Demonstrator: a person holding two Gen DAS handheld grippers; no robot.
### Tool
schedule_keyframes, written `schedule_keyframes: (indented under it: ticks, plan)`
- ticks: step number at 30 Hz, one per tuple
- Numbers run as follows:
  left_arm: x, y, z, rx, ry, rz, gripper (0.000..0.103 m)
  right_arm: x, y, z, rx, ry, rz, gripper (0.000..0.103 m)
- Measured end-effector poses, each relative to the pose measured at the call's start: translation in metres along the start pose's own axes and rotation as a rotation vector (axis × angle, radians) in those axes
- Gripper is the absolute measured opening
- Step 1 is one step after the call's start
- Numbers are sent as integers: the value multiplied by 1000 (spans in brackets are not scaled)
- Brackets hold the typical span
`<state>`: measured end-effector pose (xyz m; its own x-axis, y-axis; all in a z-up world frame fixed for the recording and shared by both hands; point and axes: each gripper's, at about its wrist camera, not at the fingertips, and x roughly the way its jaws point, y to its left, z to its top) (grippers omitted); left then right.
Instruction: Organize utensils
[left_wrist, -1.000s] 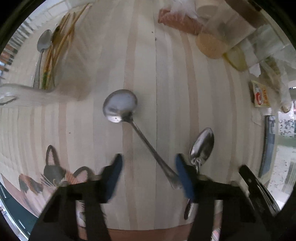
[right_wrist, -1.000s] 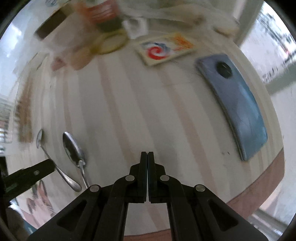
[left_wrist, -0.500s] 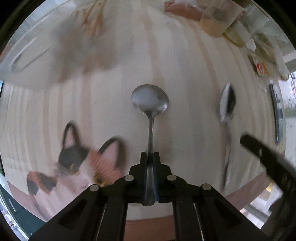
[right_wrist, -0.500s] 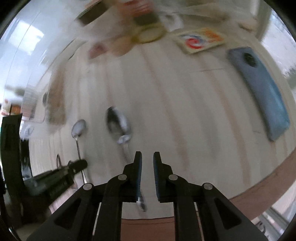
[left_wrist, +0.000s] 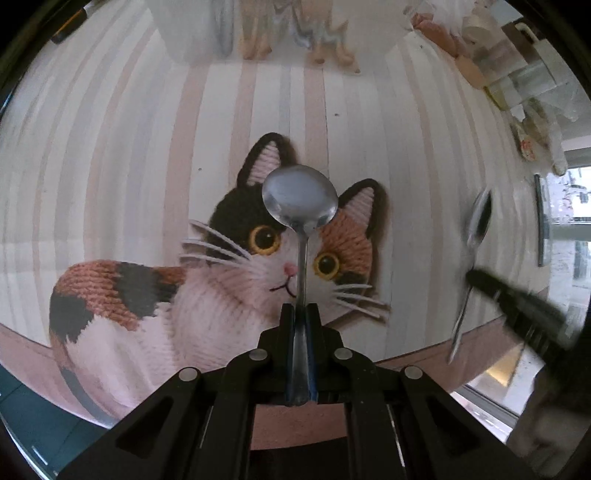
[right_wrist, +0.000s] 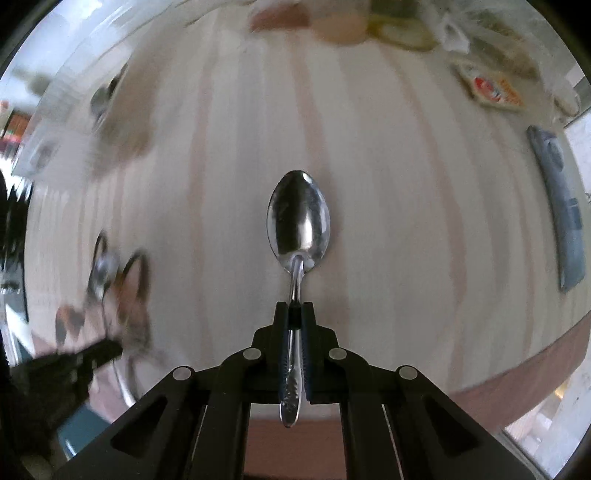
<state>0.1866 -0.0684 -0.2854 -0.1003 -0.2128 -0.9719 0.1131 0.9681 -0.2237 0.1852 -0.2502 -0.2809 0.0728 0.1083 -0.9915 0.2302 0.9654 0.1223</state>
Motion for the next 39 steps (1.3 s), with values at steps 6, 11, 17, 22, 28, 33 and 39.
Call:
schedule_keyframes:
  ticks: [6,11,17,22,28,33,39]
  plan:
    - [-15,32,18,27,6,-29,8,2,9,-26,28,-2,-7,7]
    - [-9,22,18,32,-7,-17,8,-2,-4,-40,64,5,-19,7]
    - [-22,-2,14,137,-94,105,2,6,18,-24,72,-12,-69,7]
    - [-53,-16,9,185,-181,128,1,-6,24,-39,105,-70,-27,2]
    - [-87,-7,7,176,-241,89,0,-27,30,-38,120,-115,32,0]
    - [-103,3,3,157,-280,71,0,-43,26,-32,160,-150,88,0]
    - [-105,25,1,110,-284,75,0,-36,9,-21,212,-102,123,4]
